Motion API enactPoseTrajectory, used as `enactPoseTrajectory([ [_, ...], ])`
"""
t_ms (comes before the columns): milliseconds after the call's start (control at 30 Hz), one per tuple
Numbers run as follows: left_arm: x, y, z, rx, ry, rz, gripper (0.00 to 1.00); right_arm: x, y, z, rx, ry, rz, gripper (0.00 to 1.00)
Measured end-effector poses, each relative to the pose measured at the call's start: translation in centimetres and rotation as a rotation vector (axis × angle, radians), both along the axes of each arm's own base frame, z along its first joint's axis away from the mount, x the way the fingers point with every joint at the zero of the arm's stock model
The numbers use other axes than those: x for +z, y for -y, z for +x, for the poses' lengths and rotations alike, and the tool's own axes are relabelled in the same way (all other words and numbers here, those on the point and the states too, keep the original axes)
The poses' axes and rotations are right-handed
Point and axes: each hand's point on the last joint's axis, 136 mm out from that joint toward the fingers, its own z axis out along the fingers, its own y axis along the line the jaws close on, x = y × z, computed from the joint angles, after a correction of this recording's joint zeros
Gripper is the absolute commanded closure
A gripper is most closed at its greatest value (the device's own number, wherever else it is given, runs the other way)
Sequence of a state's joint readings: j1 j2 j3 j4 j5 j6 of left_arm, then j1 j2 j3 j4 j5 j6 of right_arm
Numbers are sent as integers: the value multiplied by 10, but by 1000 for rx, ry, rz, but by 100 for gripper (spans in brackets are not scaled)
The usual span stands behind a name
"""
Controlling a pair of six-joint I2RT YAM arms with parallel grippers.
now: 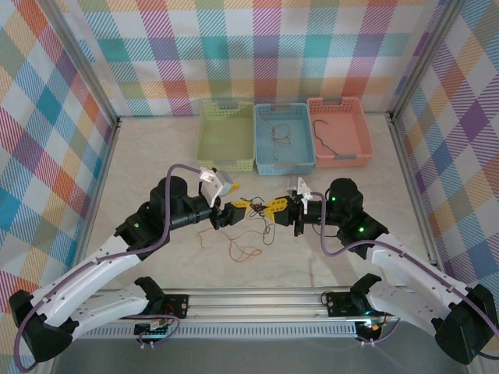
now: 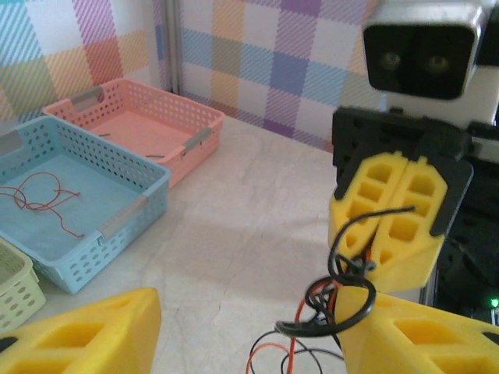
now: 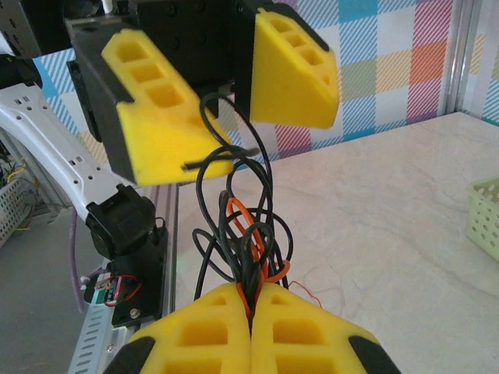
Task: Untangle the cables
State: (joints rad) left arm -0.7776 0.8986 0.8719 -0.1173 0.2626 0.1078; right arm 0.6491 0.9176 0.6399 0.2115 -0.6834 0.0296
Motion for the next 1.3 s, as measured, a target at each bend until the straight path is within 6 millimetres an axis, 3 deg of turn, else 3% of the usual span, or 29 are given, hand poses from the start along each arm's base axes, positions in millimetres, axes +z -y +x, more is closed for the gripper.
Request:
enactPoseTrajectory([
  [167, 10, 1, 5, 23, 26, -34, 55, 0, -1, -1, 10, -10, 2, 97],
  [400, 4, 6, 10, 19, 13, -28, 43, -2, -2, -2, 17, -21, 0, 97],
  [1300, -21, 16, 46, 150, -67, -69, 37, -7, -5, -6, 60, -45, -9, 97],
])
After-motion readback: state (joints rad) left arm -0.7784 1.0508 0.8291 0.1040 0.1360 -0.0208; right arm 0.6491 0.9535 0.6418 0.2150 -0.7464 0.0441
